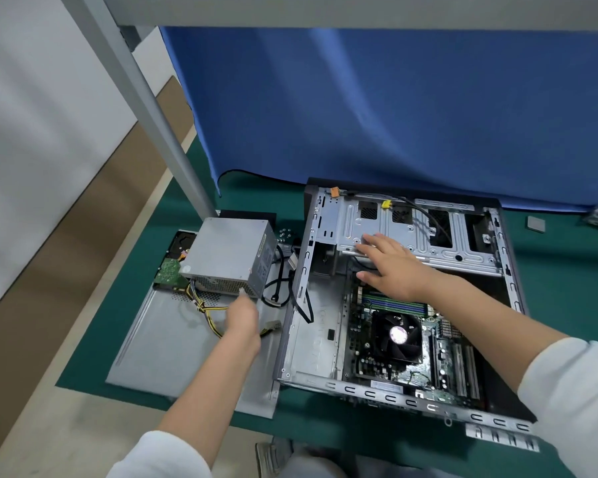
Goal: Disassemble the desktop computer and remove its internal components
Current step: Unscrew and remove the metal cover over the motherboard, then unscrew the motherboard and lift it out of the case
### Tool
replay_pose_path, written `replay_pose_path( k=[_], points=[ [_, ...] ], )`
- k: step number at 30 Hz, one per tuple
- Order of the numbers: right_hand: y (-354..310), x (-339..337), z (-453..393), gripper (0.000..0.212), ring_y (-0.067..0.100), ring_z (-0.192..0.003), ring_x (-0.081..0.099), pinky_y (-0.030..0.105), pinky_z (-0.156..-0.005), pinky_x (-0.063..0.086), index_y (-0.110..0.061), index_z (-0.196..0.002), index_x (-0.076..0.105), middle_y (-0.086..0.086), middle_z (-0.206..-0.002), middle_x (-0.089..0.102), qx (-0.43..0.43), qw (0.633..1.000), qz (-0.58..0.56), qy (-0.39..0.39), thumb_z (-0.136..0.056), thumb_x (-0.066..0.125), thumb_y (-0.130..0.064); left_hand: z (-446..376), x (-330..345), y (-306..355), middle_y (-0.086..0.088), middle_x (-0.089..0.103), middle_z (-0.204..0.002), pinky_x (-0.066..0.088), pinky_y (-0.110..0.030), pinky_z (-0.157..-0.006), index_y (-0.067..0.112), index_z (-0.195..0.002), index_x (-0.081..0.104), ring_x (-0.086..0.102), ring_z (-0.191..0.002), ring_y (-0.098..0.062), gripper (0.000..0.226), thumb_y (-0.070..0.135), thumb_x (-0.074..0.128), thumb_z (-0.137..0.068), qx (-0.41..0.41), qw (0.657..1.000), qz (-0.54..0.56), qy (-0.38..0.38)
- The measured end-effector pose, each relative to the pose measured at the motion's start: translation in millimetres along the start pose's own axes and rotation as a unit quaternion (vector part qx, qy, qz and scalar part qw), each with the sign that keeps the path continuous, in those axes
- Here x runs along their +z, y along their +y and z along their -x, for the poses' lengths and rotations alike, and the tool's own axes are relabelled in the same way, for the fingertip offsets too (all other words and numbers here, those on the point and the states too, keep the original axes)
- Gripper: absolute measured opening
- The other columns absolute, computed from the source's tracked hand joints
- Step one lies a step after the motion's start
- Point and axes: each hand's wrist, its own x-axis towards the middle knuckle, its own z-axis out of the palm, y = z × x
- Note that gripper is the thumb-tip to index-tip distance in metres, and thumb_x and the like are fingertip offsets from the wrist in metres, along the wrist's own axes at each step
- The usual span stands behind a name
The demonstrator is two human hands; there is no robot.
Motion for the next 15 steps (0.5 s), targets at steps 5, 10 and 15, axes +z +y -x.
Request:
replay_pose_path(
  k=[5,10,15],
  points=[
    [13.4,-5.5,16.1,0.046,0.021,-0.133,0.025,0.034,-0.109,0.025,-0.014,-0.141,0.039,0.004,-0.142,0.039,0.017,0.992,-0.039,0.122,-0.095,0.047,-0.014,49.4,24.2,13.3,-0.009,0.042,-0.145,0.027,-0.038,-0.11,0.011,-0.144,0.036,0.038,-0.134,-0.027,0.053,0.043,0.028,-0.102,0.058,0.975,-0.125,-0.174],
    [38.5,-9.6,25.5,0.028,0.024,-0.114,0.04,0.038,-0.096,0.039,-0.016,-0.122,0.055,0.004,-0.121,0.051,0.102,0.982,-0.019,0.157,-0.095,0.052,-0.022,62.6,47.4,4.5,-0.009,0.046,-0.141,0.037,-0.038,-0.099,0.012,-0.144,0.031,0.046,-0.125,-0.029,0.048,0.036,0.022,-0.103,0.321,0.873,-0.347,-0.118],
    [46.5,-11.1,26.2,0.019,0.021,-0.107,0.043,0.033,-0.093,0.039,-0.018,-0.109,0.061,0.001,-0.108,0.053,0.092,0.983,-0.07,0.146,-0.094,0.056,-0.028,58.5,49.7,-9.8,-0.013,0.051,-0.133,0.044,-0.039,-0.08,0.009,-0.141,0.031,0.056,-0.11,-0.035,0.047,0.034,0.021,-0.103,0.398,0.813,-0.426,-0.02]
  ],
)
